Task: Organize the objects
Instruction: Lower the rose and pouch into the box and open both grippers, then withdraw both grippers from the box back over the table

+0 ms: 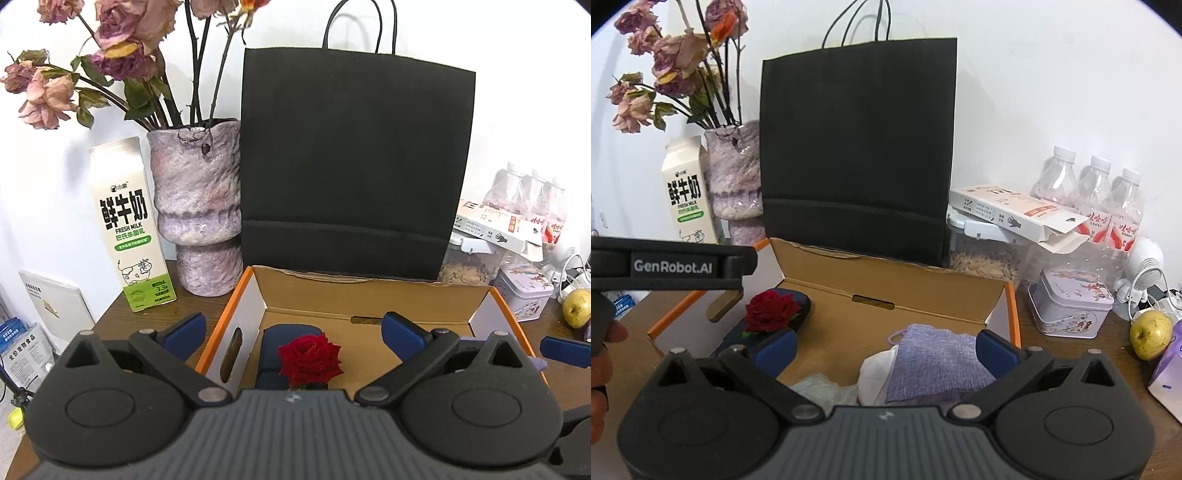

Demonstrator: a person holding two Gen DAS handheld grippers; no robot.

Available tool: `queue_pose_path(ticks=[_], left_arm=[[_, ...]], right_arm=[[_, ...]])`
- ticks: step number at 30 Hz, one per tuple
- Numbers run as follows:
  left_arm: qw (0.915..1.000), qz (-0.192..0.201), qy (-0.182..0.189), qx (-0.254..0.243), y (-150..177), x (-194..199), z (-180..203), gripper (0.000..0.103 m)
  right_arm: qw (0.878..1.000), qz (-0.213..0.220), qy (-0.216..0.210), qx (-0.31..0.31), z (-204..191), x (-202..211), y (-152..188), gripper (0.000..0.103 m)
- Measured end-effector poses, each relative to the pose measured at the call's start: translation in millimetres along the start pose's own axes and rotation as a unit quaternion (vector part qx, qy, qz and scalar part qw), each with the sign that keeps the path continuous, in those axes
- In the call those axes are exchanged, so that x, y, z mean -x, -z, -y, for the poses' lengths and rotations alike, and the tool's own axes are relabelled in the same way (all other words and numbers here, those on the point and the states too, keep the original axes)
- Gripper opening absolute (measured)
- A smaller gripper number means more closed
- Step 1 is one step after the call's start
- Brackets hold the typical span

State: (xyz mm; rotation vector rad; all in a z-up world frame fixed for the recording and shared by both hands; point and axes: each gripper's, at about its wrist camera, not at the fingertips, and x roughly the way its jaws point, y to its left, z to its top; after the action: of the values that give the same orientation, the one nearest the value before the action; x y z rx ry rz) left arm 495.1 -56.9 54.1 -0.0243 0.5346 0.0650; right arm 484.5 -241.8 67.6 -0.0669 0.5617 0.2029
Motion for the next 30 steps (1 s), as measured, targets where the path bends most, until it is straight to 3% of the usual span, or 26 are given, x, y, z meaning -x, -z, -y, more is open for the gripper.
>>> queue_pose_path(ticks=[30], left_arm=[[0.9997,0.023,0.002,0.008,19.3,101.3,-11.8,0.103]], right_arm=[[1.000,0.018,0.005,0.015,-22.2,98.7,21.3,0.103]])
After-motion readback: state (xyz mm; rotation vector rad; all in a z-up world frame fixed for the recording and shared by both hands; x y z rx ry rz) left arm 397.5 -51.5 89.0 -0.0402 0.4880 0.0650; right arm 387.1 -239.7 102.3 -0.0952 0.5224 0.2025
